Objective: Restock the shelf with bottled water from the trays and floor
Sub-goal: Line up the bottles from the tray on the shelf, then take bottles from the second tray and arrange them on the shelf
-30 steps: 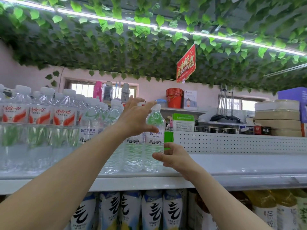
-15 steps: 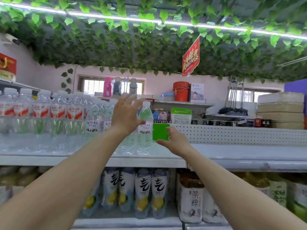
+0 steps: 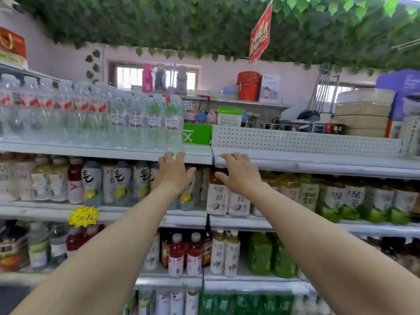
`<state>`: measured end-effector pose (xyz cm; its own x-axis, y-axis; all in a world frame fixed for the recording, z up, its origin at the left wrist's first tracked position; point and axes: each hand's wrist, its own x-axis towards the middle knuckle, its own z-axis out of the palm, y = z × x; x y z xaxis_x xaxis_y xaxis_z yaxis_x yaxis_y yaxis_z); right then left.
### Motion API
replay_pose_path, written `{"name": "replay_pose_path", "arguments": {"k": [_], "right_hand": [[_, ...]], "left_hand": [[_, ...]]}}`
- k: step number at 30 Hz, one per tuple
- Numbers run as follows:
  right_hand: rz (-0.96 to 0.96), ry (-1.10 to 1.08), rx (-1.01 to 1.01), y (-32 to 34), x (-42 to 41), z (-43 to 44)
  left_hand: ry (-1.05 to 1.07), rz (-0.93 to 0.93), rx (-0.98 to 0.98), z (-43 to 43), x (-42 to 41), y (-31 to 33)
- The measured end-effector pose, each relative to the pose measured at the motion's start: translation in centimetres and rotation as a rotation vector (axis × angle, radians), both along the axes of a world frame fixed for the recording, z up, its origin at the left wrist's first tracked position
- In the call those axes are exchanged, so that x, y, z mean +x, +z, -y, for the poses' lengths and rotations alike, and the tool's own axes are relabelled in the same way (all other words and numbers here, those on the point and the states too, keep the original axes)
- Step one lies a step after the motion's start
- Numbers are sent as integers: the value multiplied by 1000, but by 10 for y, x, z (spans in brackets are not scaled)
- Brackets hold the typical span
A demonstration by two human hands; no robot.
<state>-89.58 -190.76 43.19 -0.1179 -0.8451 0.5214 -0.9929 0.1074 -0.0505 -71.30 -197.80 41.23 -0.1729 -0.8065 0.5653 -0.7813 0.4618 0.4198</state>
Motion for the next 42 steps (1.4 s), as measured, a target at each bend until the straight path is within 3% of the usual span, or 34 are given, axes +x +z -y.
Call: {"name": "replay_pose_path", "arguments": {"k": [13, 28, 42], "right_hand": [[318, -55, 299, -129, -37, -73], [503, -145, 508, -269, -54, -55], [677, -215, 799, -460, -66, -32]], "left_hand": [[-42, 7, 348, -76, -45, -140], [-136, -13, 602, -51, -51, -271], [-115, 129, 903, -31, -48, -452]]}}
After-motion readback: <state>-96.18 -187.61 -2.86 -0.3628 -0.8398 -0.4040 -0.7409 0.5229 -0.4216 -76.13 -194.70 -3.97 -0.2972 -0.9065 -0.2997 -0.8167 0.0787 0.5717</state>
